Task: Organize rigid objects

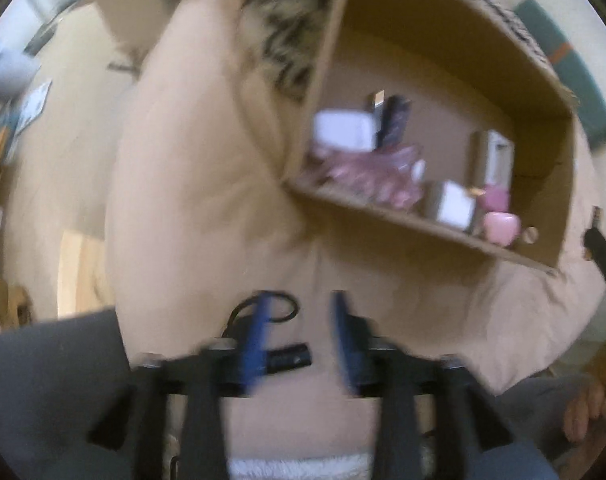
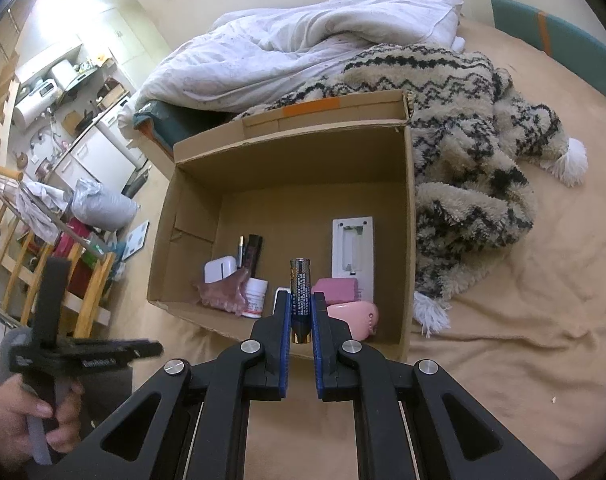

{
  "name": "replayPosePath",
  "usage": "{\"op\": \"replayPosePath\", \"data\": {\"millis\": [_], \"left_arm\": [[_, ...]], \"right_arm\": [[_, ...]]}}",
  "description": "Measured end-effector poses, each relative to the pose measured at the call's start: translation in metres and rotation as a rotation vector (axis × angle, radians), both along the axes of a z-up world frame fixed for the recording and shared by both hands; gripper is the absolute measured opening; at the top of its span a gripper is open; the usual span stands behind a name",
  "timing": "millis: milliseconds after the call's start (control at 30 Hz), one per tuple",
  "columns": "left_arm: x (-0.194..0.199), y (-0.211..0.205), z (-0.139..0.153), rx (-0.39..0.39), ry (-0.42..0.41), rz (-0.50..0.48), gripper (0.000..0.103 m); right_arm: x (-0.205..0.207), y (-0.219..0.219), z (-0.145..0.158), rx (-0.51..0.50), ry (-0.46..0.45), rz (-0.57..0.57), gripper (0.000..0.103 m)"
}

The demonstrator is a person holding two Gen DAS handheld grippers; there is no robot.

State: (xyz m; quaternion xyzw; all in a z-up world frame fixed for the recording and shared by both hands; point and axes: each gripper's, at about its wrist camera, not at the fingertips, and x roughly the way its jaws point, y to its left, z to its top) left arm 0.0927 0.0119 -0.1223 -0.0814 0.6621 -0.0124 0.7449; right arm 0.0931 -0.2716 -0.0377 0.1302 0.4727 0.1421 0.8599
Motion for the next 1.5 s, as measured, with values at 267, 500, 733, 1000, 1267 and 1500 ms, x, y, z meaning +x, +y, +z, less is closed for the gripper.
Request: {"op": "replayPosePath", "data": {"millis": [267, 500, 733, 1000, 1267, 1500], "left_arm": [[-0.032, 0.009, -0.047, 0.027, 0.123, 0.077, 0.082], [-0.037, -0.007, -0.068, 0.15, 0.155, 0.069, 0.085], [-0.045, -0.002, -0.064, 0.152, 0.138, 0.169, 0.085], [-0.044, -0.021, -0.079, 0.171, 0.16, 0.138, 0.067], [-0.046, -0.046, -0.062, 0.136, 0.125, -0.02, 0.02], [-0.048, -0.035, -0.013, 0.093, 0.0, -0.018, 0.018]], "right_arm": [[-0.001, 0.002, 0.0, 0.013, -0.001, 0.013, 0.011], [-0.002, 0.005, 0.002, 0.012, -0.007, 0.025, 0.011], [-0.002, 0.0, 0.001, 0.019, 0.005, 0.01, 0.011], [-0.001, 0.006, -0.002, -0.008, 0.015, 0.024, 0.011], [0.001, 0.003, -0.002, 0.006, 0.016, 0.013, 0.011], [-0.002, -0.002, 0.005, 0.031, -0.01, 0.008, 0.011]]}}
